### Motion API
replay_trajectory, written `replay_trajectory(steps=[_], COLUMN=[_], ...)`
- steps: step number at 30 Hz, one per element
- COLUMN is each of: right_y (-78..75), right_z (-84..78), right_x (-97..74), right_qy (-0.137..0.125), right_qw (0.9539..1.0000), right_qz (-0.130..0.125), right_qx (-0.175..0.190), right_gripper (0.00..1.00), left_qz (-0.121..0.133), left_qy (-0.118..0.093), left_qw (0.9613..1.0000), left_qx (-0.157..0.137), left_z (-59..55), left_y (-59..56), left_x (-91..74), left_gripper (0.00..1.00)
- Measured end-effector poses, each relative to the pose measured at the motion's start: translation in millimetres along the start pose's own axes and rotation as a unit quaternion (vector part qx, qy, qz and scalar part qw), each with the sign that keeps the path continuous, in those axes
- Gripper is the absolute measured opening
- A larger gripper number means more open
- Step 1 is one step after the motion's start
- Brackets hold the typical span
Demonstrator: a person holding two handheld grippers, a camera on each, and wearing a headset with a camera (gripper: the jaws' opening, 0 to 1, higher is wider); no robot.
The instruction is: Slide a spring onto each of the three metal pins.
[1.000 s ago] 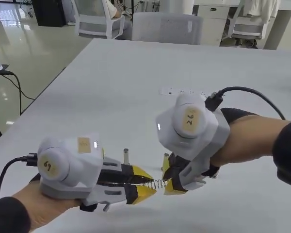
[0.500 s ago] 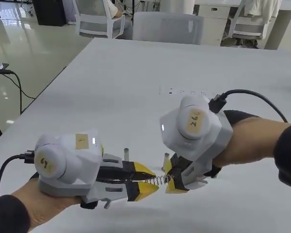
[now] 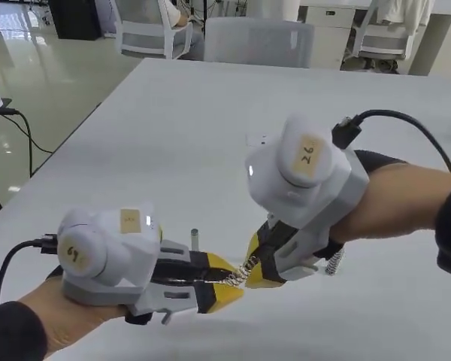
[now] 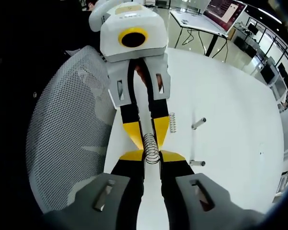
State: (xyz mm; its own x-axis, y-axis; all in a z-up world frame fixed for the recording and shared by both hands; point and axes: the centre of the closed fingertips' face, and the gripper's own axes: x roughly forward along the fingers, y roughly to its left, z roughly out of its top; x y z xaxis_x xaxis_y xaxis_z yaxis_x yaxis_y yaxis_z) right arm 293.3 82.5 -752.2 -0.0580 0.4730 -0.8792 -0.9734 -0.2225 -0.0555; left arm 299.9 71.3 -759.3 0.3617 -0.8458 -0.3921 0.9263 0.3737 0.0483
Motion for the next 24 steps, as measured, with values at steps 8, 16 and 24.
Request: replay_trajectory(steps=[8, 16, 24], right_y=[3.0, 3.2, 2.1], right_z=[9.4, 13.5, 13.1], right_x=[0.5, 1.7, 3.0], right_qy=[-0.004, -0.003, -0.001], right_qw=[0.9999, 0.9998, 0.9998], right_qz=[0.002, 0.003, 0.003], right_qx=[-0.012, -0.019, -0.018], right_gripper=[0.13, 0.13, 0.13], left_qz=[-0.003, -0.005, -0.003], left_qy=[0.002, 0.001, 0.001], left_qw=[1.0000, 1.0000, 1.0000], left_qx=[0.000, -0.002, -0.005], left_z=[-0.3, -0.2, -1.7], left_y=[-1.2, -1.1, 0.3], left_x=[0.8, 2.0, 1.8], left_gripper=[0.08, 0.08, 0.08])
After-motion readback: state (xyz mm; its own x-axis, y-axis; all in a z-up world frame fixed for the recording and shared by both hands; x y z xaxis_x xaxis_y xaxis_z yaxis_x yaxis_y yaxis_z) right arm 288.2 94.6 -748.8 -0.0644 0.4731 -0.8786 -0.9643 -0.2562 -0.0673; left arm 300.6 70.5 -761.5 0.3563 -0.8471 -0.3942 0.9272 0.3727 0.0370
